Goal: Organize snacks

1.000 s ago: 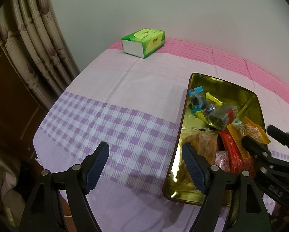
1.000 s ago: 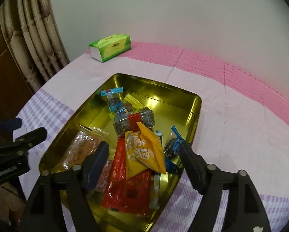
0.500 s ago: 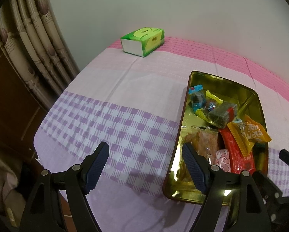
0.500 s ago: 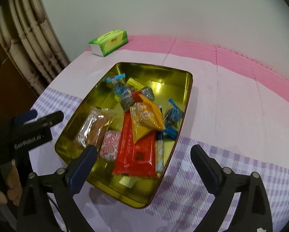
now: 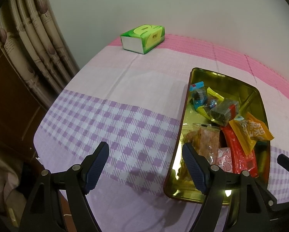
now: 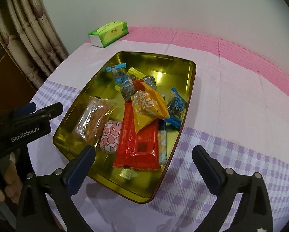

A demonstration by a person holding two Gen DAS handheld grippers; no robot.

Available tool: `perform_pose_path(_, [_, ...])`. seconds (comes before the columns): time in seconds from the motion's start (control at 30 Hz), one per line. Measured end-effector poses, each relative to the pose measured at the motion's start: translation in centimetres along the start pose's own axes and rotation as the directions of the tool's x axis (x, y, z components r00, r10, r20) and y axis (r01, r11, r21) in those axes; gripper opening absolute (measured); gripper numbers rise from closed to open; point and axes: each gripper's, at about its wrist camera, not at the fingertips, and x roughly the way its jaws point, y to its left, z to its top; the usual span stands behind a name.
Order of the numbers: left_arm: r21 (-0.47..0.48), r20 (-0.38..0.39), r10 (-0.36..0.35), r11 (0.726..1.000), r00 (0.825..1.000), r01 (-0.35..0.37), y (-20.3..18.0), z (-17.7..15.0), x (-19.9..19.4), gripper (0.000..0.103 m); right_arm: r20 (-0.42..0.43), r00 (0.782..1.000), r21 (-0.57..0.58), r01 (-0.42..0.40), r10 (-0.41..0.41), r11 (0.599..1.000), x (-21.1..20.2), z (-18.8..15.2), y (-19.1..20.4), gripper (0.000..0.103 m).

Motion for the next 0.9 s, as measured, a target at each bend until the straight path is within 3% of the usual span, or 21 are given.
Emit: perform_pose_path(0.9, [0.027,-0.008,0.006,1.0,1.0,-0.006,-0.24,-0.34,-0.11,0.078,-0.042,0.999,-0.05,0.0,-0.002,0.999,1.02,-0.63,0.8,0.101])
